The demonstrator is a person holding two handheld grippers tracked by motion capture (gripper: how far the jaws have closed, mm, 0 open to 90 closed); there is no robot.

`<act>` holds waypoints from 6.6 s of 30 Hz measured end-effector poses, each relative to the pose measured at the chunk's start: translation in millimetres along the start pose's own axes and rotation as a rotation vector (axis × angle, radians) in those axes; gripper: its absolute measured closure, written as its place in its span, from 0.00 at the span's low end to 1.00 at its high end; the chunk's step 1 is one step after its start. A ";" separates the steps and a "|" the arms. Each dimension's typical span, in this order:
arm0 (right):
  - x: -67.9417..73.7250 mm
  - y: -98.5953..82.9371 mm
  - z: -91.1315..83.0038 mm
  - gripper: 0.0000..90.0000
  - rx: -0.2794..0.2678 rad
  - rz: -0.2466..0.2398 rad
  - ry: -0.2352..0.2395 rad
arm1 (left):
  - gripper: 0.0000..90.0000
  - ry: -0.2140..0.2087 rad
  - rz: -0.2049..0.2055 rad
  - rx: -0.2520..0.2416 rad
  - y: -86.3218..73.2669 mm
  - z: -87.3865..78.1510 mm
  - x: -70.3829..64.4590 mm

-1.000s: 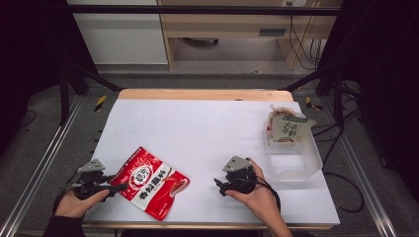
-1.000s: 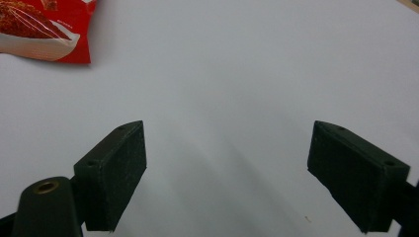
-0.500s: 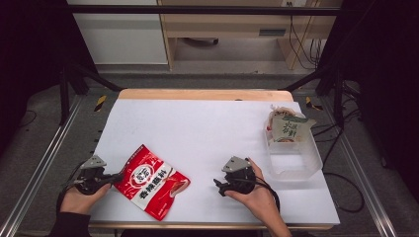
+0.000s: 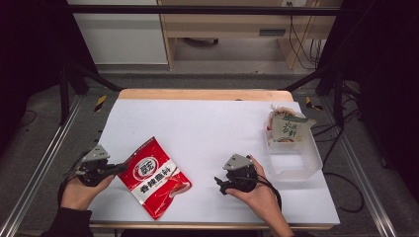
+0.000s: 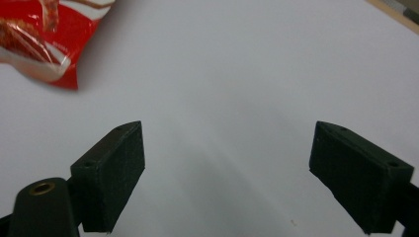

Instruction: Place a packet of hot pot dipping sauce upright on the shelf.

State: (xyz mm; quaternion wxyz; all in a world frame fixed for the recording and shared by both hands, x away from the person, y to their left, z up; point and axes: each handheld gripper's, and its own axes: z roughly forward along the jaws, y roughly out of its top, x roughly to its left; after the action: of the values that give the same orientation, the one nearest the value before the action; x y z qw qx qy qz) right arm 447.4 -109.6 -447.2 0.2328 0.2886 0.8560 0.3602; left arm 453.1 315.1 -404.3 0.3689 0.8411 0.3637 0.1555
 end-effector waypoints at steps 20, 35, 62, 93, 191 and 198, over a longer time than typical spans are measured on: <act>-15.9 70.6 -35.6 0.20 -0.017 -0.114 0.030 | 1.00 -0.071 0.282 0.015 103.1 -7.5 -35.3; -8.1 120.2 -51.4 0.25 0.030 -0.223 0.074 | 1.00 -0.092 0.371 0.007 125.0 -12.6 -60.6; 11.9 152.2 -34.8 0.66 0.146 -0.304 0.251 | 1.00 -0.110 0.427 -0.012 139.7 -16.0 -78.9; 1.1 186.2 -34.1 1.00 0.290 -0.382 0.290 | 0.87 -0.127 0.361 -0.089 143.1 -14.9 -69.5; -178.9 92.8 -198.8 1.00 0.269 0.029 0.018 | 0.07 0.247 -0.092 -0.074 -25.2 36.5 7.0; -188.0 79.9 -206.7 1.00 0.280 0.058 0.001 | 0.07 0.249 -0.099 -0.075 -25.9 36.3 8.4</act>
State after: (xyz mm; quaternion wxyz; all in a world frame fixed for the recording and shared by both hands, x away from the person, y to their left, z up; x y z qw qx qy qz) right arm 484.4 -287.9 -220.7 0.1793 0.3428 0.8893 0.2438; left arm 465.3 314.7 -448.0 0.3592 0.7819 0.4419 0.2536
